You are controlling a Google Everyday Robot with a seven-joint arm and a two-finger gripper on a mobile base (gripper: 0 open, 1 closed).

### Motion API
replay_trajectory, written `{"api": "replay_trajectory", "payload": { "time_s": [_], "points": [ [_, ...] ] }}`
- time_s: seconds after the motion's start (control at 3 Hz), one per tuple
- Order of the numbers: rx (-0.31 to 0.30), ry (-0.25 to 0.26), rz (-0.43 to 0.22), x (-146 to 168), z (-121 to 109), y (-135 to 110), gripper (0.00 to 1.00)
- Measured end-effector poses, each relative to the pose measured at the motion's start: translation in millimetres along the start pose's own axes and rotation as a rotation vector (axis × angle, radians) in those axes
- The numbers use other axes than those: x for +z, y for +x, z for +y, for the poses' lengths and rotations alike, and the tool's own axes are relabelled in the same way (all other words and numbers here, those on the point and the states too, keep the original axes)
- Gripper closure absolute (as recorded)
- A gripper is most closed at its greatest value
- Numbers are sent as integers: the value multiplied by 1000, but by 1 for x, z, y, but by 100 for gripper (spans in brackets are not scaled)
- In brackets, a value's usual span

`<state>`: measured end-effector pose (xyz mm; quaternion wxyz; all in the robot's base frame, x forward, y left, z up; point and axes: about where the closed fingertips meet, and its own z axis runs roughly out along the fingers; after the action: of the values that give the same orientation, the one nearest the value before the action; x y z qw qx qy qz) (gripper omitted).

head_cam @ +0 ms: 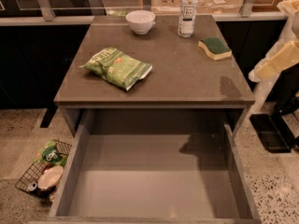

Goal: Place sponge into top drawer

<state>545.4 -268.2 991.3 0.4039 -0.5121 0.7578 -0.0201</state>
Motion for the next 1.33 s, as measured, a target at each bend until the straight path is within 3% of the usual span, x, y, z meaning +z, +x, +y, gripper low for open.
{"api": "replay_trajectory", "payload": {
  "time_s": [0.33, 0.67, 1.0, 1.33],
  "points": [
    [111, 99, -230, 23, -39, 1, 0],
    [226, 206, -396, 38, -70, -5, 0],
    [225, 203, -395, 38, -70, -5, 0],
    [221, 226, -385, 66, -86, -13, 0]
  ]
}}
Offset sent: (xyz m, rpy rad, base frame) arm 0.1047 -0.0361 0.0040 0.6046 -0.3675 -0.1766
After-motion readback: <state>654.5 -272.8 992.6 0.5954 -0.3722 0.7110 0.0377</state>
